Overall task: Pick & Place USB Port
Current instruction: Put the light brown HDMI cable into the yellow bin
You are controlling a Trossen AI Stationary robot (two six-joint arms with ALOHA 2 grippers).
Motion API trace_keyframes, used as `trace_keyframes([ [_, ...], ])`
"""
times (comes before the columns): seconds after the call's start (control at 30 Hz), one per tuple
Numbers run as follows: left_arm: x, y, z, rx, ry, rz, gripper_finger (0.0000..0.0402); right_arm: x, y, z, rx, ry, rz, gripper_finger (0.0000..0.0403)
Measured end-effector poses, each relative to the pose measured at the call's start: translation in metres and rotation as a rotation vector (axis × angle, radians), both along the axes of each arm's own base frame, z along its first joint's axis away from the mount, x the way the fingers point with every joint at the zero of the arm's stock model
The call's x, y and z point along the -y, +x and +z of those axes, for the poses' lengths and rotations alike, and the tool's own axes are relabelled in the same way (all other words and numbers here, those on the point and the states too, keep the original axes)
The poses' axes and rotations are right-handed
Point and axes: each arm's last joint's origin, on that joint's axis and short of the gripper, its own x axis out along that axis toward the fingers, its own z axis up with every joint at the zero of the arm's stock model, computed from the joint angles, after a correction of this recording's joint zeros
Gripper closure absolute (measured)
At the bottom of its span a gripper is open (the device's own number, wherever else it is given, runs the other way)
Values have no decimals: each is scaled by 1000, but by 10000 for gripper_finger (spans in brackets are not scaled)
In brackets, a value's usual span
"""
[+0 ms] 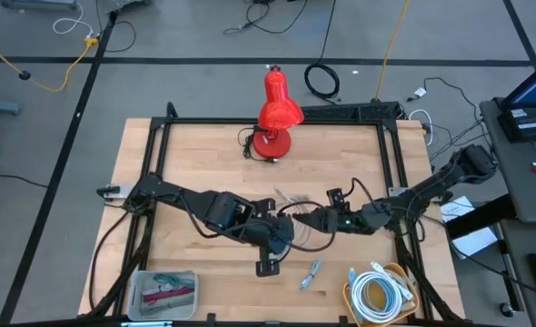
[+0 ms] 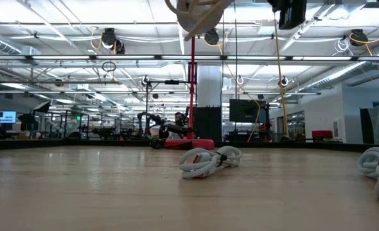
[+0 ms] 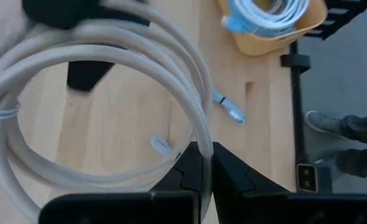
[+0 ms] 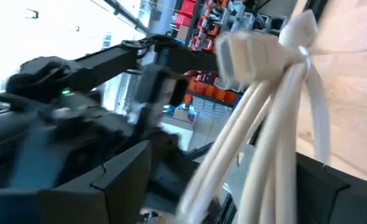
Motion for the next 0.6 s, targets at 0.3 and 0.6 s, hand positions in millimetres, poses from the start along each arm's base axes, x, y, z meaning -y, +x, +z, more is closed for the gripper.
trace_keyframes([
  [0.3, 1, 2, 1, 17, -9, -15, 390, -1, 3, -4, -4, -10, 22, 290],
  [0.6, 25, -20, 9, 23, 13, 35, 299, 0, -2, 19, 203, -91, 17, 394],
])
